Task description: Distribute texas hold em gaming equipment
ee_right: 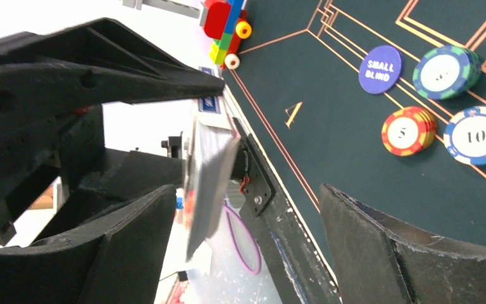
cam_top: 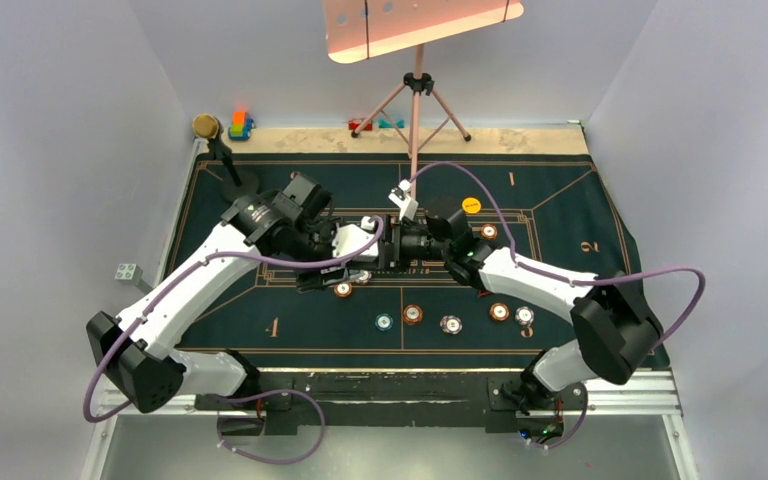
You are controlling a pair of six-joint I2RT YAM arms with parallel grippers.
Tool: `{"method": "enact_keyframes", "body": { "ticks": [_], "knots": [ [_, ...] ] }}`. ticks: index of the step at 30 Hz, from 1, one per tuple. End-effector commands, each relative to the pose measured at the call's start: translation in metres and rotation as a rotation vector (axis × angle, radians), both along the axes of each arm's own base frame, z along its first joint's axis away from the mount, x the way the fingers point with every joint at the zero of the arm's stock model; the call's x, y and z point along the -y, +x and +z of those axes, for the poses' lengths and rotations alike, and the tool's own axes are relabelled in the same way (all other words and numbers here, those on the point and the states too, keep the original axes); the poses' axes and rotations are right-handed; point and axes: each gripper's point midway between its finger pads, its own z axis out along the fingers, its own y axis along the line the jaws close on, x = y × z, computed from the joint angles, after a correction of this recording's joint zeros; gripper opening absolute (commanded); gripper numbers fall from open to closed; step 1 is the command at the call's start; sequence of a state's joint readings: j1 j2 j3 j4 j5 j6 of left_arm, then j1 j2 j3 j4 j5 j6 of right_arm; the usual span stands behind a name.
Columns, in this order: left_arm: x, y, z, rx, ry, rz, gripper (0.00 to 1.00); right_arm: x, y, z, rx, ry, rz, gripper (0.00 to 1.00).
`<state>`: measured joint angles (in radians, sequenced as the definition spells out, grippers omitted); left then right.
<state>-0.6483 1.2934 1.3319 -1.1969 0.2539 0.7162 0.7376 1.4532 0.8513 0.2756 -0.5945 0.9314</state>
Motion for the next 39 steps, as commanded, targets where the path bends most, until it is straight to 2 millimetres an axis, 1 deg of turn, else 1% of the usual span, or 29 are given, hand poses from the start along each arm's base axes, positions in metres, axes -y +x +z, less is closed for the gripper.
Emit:
{"method": "enact_keyframes", "body": {
  "ticks": [1, 6, 9, 13, 15, 18, 20, 21, 22, 23, 24, 25, 26, 27, 29, 32, 36, 39],
  "knots": [
    [0.008, 0.008, 0.014, 0.022, -0.040, 0.029, 0.00, -0.020, 0.004, 0.052, 0.097, 0.134, 0.035, 0.86],
    [0.011, 0.013, 0.016, 0.031, -0.047, 0.043, 0.00, -0.032, -0.001, 0.048, 0.069, 0.152, 0.065, 0.83],
    [0.013, 0.017, 0.019, 0.049, -0.060, 0.053, 0.00, -0.036, -0.002, 0.045, 0.050, 0.157, 0.077, 0.79],
    [0.015, 0.022, 0.025, 0.076, -0.078, 0.069, 0.00, -0.041, 0.001, 0.046, 0.040, 0.176, 0.082, 0.71],
    [0.016, 0.024, 0.028, 0.088, -0.087, 0.072, 0.00, -0.043, 0.003, 0.047, 0.041, 0.180, 0.077, 0.65],
    [0.016, 0.023, 0.026, 0.079, -0.085, 0.068, 0.00, -0.044, 0.003, 0.050, 0.045, 0.182, 0.075, 0.55],
    [0.015, 0.021, 0.023, 0.068, -0.078, 0.065, 0.00, -0.043, 0.002, 0.049, 0.040, 0.183, 0.074, 0.46],
    [0.014, 0.020, 0.021, 0.065, -0.073, 0.063, 0.01, -0.042, 0.002, 0.048, 0.039, 0.185, 0.075, 0.41],
    [0.013, 0.020, 0.020, 0.066, -0.070, 0.062, 0.04, -0.042, 0.001, 0.049, 0.039, 0.189, 0.073, 0.34],
    [0.013, 0.019, 0.020, 0.067, -0.070, 0.060, 0.13, -0.041, 0.001, 0.049, 0.039, 0.189, 0.071, 0.28],
    [0.013, 0.019, 0.019, 0.067, -0.072, 0.060, 0.30, -0.040, 0.001, 0.048, 0.038, 0.188, 0.067, 0.24],
    [0.013, 0.019, 0.019, 0.069, -0.077, 0.062, 0.54, -0.040, 0.001, 0.048, 0.038, 0.188, 0.066, 0.21],
    [0.013, 0.019, 0.019, 0.072, -0.081, 0.065, 0.90, -0.040, 0.001, 0.048, 0.037, 0.188, 0.066, 0.19],
    [0.014, 0.020, 0.021, 0.080, -0.090, 0.068, 0.98, -0.040, 0.000, 0.047, 0.034, 0.188, 0.066, 0.17],
    [0.015, 0.021, 0.023, 0.097, -0.106, 0.073, 1.00, -0.040, 0.000, 0.047, 0.024, 0.194, 0.067, 0.14],
    [0.017, 0.021, 0.023, 0.114, -0.133, 0.068, 1.00, -0.039, -0.001, 0.046, 0.011, 0.207, 0.066, 0.13],
    [0.016, 0.024, 0.014, 0.128, -0.149, 0.064, 1.00, -0.038, -0.002, 0.047, 0.001, 0.219, 0.067, 0.12],
    [0.012, 0.026, 0.006, 0.130, -0.149, 0.070, 1.00, -0.039, -0.003, 0.050, -0.006, 0.233, 0.074, 0.12]
  ]
}}
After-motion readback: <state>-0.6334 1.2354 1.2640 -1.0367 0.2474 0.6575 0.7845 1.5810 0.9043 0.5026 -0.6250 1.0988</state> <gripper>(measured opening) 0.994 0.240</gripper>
